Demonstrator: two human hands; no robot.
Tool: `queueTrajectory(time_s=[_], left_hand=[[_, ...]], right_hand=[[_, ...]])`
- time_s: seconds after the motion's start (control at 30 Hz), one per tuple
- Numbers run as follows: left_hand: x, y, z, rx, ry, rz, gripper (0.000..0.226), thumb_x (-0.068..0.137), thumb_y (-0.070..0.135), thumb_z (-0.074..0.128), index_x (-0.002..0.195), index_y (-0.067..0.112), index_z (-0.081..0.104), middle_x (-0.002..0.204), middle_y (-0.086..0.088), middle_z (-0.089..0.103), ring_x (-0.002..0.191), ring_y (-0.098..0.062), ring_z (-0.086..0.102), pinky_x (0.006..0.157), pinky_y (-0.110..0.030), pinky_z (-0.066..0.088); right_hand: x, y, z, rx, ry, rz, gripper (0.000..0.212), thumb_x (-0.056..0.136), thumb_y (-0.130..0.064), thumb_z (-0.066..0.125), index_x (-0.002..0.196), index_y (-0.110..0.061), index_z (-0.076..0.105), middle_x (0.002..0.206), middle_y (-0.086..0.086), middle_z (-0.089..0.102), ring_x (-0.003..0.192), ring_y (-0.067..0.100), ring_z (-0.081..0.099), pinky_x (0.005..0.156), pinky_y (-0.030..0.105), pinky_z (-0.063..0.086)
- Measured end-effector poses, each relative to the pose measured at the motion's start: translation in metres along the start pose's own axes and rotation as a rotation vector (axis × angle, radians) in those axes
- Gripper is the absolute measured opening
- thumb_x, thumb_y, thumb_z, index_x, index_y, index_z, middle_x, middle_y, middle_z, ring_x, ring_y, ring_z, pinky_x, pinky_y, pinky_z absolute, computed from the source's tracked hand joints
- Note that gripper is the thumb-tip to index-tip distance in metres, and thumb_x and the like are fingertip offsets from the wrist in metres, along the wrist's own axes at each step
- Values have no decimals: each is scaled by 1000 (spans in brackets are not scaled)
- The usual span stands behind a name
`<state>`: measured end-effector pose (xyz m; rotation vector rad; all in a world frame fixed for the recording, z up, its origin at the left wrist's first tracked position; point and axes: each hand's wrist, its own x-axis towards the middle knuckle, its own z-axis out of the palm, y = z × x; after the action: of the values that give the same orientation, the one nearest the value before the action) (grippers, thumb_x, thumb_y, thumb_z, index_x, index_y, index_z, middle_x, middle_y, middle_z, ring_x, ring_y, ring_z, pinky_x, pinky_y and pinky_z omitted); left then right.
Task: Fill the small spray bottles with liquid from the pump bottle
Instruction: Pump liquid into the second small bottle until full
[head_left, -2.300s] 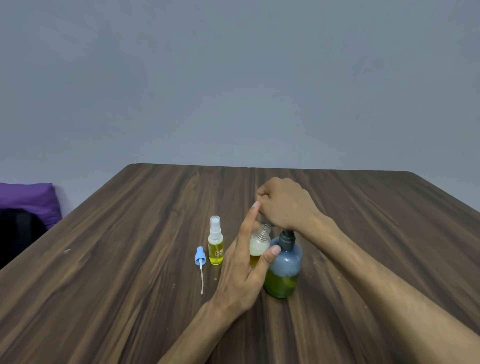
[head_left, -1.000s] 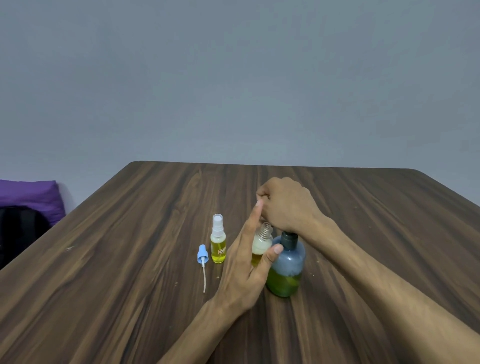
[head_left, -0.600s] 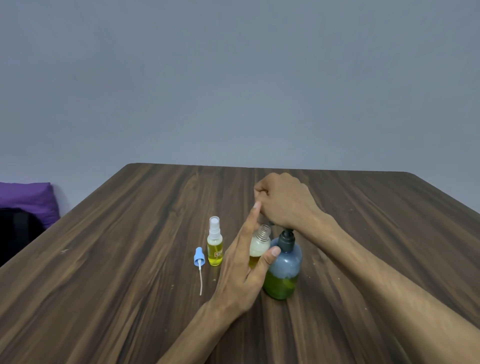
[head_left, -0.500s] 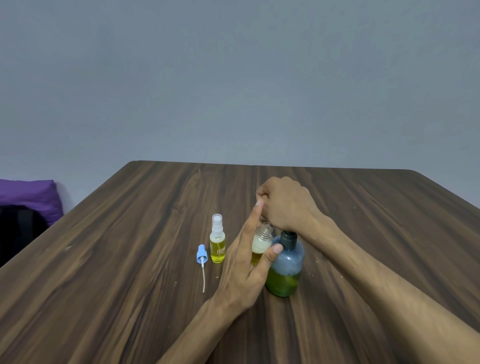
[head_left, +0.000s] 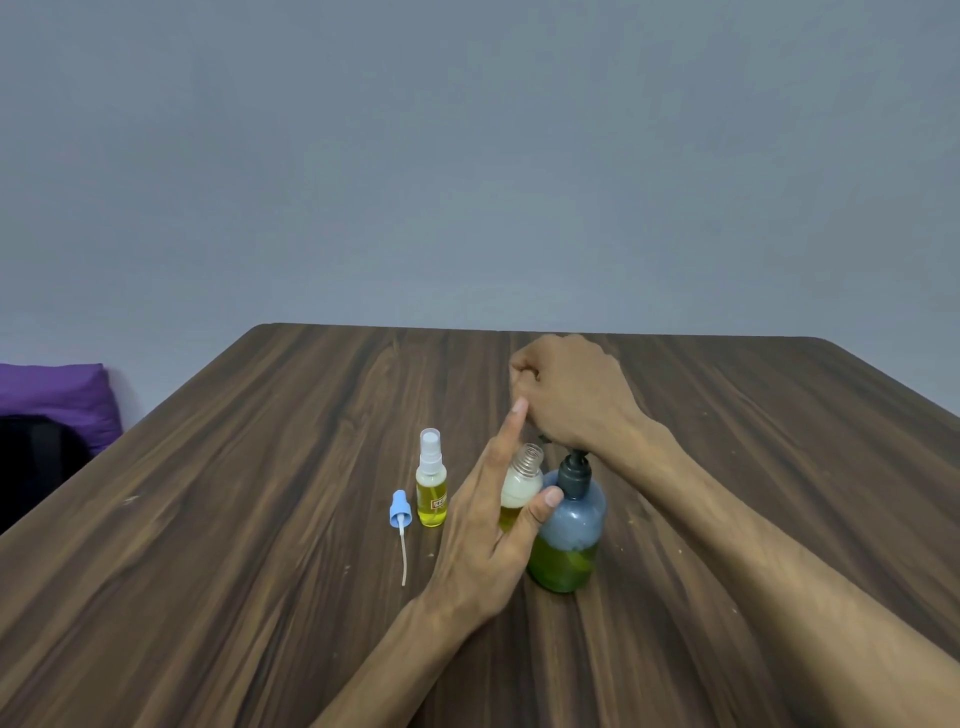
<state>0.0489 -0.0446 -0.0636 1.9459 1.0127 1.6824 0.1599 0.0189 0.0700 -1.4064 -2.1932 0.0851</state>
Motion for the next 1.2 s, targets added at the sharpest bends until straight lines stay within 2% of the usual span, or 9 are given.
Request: queueTrajectory(time_s=[0.13, 0.3, 0.43, 0.57, 0.7, 0.87, 0.97, 1.03, 1.2], left_hand=[[-2, -1, 1, -13, -5, 2, 81, 104, 15, 64, 166, 45, 22, 158, 35, 43, 146, 4, 46, 117, -14, 36], [-1, -2, 2, 39, 10, 15, 83, 103, 15, 65, 164, 52, 22, 155, 39, 42, 140, 12, 46, 114, -11, 36], [-1, -5, 2, -11, -1, -6, 79, 105, 18, 64, 165, 49, 24, 156, 35, 45, 143, 3, 49, 117, -23, 39], [-2, -5, 2, 45, 16, 17, 80, 102, 14, 65, 165, 46, 26, 147, 45, 44, 133, 16, 48, 111, -9, 36], [0, -6, -1, -27, -1, -36, 79, 104, 17, 65, 166, 46, 25, 151, 27, 53, 140, -2, 54, 115, -21, 41], [3, -4, -4, -33, -11, -30, 82, 103, 19, 66, 165, 47, 21, 159, 11, 54, 147, -10, 51, 120, -26, 41], [4, -3, -4, -41, -12, -47, 89, 102, 19, 67, 167, 45, 12, 146, 20, 64, 137, -8, 61, 114, -27, 48], [5, -2, -2, -29, -12, -29, 91, 102, 22, 67, 167, 44, 7, 137, 19, 67, 128, -10, 66, 108, -24, 51], [4, -4, -1, -8, -3, 8, 87, 103, 35, 64, 168, 45, 7, 137, 16, 68, 126, -11, 67, 107, -30, 53]], right_hand=[[-5, 1, 9, -83, -109, 29, 16, 79, -14, 53, 64, -13, 58, 64, -1, 64, 63, 18, 58, 59, 31, 38], [0, 5, 2, 29, -15, 8, 22, 79, -18, 48, 62, -10, 59, 58, 2, 63, 59, 20, 60, 58, 33, 46], [-4, 4, 9, -55, -124, 19, 16, 77, -13, 53, 61, -13, 55, 58, -1, 60, 61, 20, 56, 56, 31, 36], [0, 3, 1, 28, -43, 4, 20, 78, -18, 50, 59, -12, 55, 56, -1, 60, 57, 17, 55, 57, 30, 37], [-2, -1, 6, -92, -158, -5, 24, 79, -11, 56, 57, -17, 50, 59, -3, 57, 57, 15, 51, 55, 29, 34], [-4, -4, 4, -62, -117, 0, 31, 85, -15, 53, 55, -21, 49, 59, -5, 57, 57, 13, 49, 57, 29, 34], [-3, -4, 7, -29, -104, 25, 30, 88, -22, 50, 61, -15, 60, 59, -2, 63, 56, 15, 54, 56, 30, 36], [-2, 0, 9, 8, -99, 49, 30, 86, -21, 50, 57, -15, 54, 55, -3, 59, 54, 16, 51, 56, 30, 36], [-4, 2, 9, -21, -81, 63, 27, 85, -23, 51, 62, -14, 61, 57, -3, 61, 58, 16, 54, 56, 31, 37]])
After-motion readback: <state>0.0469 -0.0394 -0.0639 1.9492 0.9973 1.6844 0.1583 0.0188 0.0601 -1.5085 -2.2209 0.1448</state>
